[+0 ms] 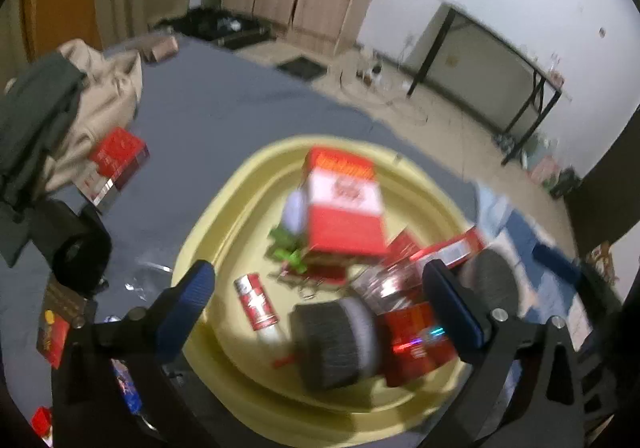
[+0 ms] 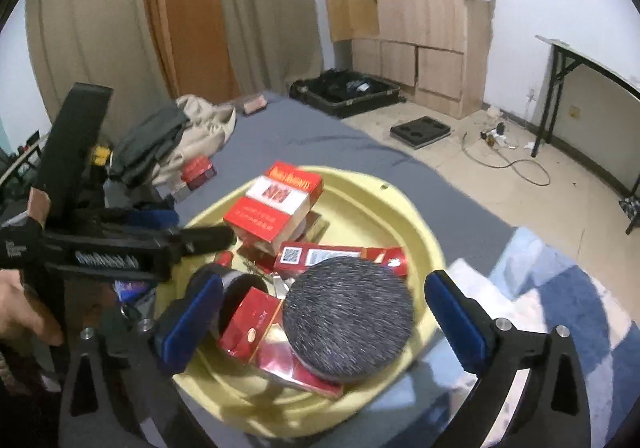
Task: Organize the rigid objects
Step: 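Carry the lighter and foam disc over the basin and release the lighter inside, then lower the black foam disc into the basin and open the right gripper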
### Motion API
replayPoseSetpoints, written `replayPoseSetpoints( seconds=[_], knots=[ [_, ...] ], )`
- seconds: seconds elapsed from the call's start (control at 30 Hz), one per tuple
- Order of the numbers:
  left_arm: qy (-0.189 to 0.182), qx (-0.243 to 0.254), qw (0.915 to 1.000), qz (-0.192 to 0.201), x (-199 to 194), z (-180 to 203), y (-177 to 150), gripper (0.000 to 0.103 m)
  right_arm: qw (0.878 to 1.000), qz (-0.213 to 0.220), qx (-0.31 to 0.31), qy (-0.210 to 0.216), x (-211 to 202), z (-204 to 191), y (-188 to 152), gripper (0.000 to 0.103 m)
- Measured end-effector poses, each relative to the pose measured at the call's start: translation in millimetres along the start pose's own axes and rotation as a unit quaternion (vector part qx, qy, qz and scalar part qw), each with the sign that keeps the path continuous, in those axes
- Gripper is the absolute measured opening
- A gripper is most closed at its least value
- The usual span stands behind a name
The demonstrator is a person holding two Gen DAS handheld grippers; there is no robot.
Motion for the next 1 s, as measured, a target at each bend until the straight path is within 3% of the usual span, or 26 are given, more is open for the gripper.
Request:
replayPoseSetpoints(
  seconds=[0.27,0.4,0.5,0.63,0.77,0.87,1.0],
  knots=[
    [0.043,0.023,0.9976,0.05,-52.7,52.7,19.0,0.103,0.999,0.033,-0.011,-0.002,-65.1,30.7,4.6,0.103],
    [0.055,-0.013,0.9964,0.064,-61.0,86.5,10.5,0.103,0.999,0.03,-0.007,-0.016,-84.7,66.9,10.8,0.103],
    [0.076,-0.049,0.9933,0.072,-53.2,114.2,-15.3,0.103,0.999,0.018,-0.047,-0.008,-90.9,85.0,11.8,0.103],
    [0.124,-0.125,0.9818,0.072,-36.3,133.2,-66.8,0.103,0.994,-0.017,-0.108,0.001,-81.5,107.4,-0.5,0.103],
    [0.164,-0.154,0.972,0.068,-10.1,147.6,-116.6,0.103,0.987,-0.021,-0.158,0.023,-66.4,115.9,-18.6,0.103],
    [0.176,-0.17,0.9691,0.031,18.7,148.9,-131.0,0.103,0.983,-0.029,-0.179,0.04,-46.3,116.3,-27.0,0.103],
    [0.21,-0.191,0.9588,0.015,38.7,148.2,-144.1,0.103,0.977,-0.067,-0.194,0.059,0.4,120.0,-31.9,0.103]
  ],
)
Point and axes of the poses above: each gripper's, at about its wrist camera, not at the fingertips, and x roughly the way its jaws point, z to its right, y to its top, the point moved 5 cm from there along x, roughly the way its jaws point, and after that the axes turned 9 degrees about x, right-handed, at the moved point
